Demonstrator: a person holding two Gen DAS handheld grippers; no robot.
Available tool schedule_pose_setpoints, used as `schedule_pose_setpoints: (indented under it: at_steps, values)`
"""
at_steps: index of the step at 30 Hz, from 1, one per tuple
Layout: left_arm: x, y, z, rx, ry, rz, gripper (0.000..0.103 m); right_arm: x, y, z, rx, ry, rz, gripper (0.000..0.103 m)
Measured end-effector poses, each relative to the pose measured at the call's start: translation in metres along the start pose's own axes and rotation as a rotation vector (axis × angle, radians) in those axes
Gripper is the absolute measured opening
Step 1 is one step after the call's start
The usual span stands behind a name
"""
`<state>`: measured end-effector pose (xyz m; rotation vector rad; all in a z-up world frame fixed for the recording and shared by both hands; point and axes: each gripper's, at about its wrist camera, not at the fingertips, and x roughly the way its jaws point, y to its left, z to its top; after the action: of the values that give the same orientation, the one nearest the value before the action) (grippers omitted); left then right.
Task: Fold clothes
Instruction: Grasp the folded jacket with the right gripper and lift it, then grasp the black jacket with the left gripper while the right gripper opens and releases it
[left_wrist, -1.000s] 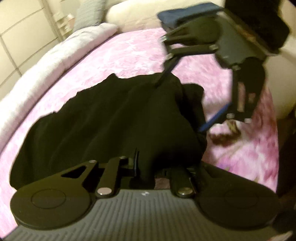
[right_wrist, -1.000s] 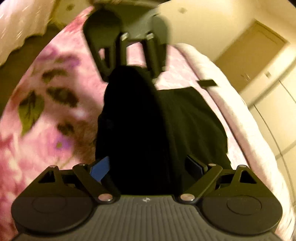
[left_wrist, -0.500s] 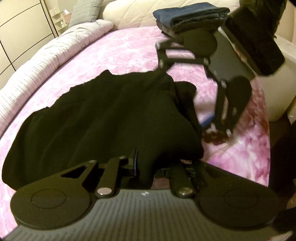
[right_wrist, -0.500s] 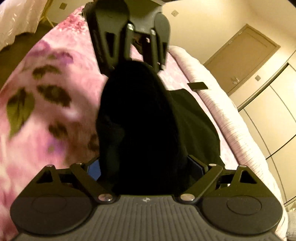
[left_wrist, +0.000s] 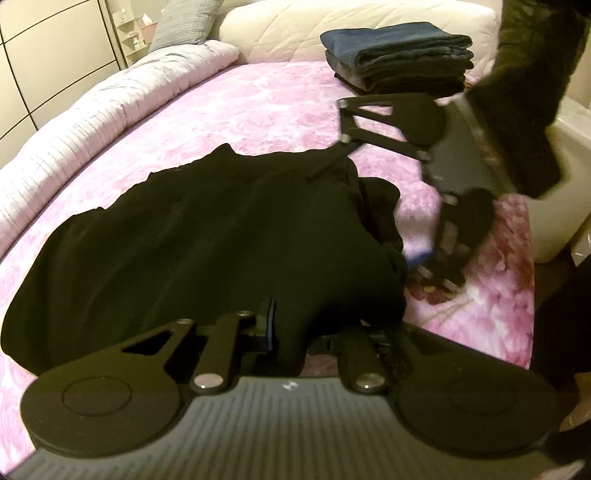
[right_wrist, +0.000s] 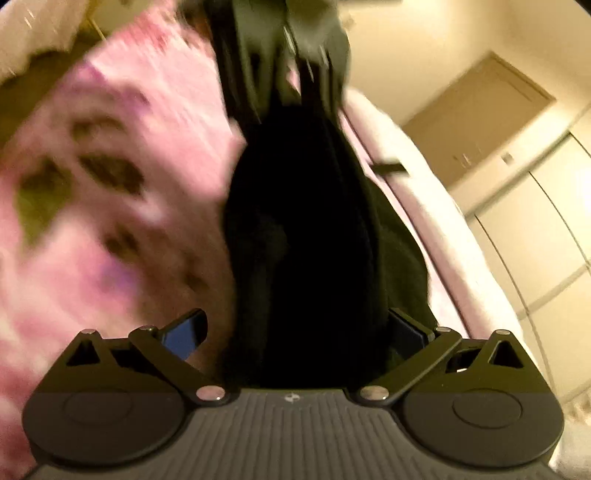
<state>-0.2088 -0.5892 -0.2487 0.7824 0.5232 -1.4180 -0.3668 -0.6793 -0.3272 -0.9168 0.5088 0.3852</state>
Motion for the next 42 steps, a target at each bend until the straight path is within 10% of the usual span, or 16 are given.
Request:
schedule_pose_setpoints:
  at_steps: [8,11,12,15,22,32,42]
  values:
    - [0.009,-0.017,-0.008,0.102,0.028,0.04,0.012,0.018,-0.031,-0.047,-0.141,0.047,-0.026,0.099]
    - [0.013,-0.029,-0.012,0.157,0.057,0.065,0.01,0.021,-0.037,-0.046,-0.171,0.062,0.05,0.059]
    - [0.014,-0.032,-0.013,0.165,0.064,0.069,0.01,0.022,-0.04,-0.045,-0.161,0.081,0.086,0.028]
    - [0.001,-0.023,-0.008,0.102,0.046,0.068,0.009,0.018,-0.058,-0.035,-0.118,0.122,0.132,0.013]
    - [-0.052,-0.028,0.019,0.091,0.03,0.023,0.007,-0.025,-0.106,0.005,-0.084,0.146,0.209,0.012]
    - [-0.13,-0.082,0.032,-0.182,0.037,-0.211,0.008,-0.132,-0.118,0.061,-0.083,0.243,0.593,0.012]
    - [-0.121,0.106,0.0,-0.697,-0.11,-0.234,0.008,-0.01,-0.261,0.119,-0.081,0.318,0.745,0.013]
